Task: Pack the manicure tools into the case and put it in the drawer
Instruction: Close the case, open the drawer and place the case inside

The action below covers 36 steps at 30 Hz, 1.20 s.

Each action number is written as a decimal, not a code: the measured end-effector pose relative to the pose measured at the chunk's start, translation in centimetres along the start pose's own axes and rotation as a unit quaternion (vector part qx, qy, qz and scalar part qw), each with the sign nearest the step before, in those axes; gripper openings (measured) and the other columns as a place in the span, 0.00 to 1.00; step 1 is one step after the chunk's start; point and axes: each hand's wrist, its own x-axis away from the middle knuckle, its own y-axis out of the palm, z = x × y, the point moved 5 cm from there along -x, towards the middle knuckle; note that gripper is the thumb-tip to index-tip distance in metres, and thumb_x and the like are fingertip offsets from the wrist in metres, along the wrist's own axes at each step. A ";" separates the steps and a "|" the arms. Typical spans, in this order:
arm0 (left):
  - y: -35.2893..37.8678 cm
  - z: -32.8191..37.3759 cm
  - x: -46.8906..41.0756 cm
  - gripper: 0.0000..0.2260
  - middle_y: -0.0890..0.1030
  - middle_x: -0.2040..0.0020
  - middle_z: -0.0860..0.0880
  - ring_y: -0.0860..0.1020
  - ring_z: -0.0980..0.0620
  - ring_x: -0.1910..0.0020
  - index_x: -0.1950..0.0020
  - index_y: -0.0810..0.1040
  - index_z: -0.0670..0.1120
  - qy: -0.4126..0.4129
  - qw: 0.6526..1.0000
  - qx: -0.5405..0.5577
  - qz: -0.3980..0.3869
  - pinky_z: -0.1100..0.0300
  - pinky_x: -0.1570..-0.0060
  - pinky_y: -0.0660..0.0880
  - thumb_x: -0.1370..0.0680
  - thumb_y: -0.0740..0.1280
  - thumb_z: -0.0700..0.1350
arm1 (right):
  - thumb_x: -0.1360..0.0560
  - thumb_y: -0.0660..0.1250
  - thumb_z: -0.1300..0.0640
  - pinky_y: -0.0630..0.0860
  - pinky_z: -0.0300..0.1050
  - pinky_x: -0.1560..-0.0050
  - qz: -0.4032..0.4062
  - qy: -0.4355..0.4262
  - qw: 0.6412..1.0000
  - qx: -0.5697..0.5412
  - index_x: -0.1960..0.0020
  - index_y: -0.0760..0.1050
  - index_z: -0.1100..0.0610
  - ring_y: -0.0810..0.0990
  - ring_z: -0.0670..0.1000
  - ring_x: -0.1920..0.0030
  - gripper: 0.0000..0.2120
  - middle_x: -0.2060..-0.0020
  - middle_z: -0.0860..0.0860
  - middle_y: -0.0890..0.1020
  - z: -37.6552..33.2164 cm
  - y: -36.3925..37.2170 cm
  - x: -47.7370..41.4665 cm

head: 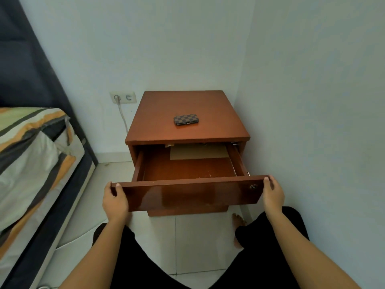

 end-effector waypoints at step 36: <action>22.9 12.2 -17.4 0.32 0.45 0.22 0.50 0.42 0.50 0.24 0.23 0.46 0.54 0.325 0.792 -0.464 -0.228 0.50 0.27 0.40 0.24 0.45 0.66 | 0.25 0.59 0.38 0.50 0.51 0.25 -0.390 -0.419 0.699 0.428 0.25 0.52 0.48 0.52 0.51 0.24 0.34 0.24 0.50 0.57 -19.5 34.4 -13.4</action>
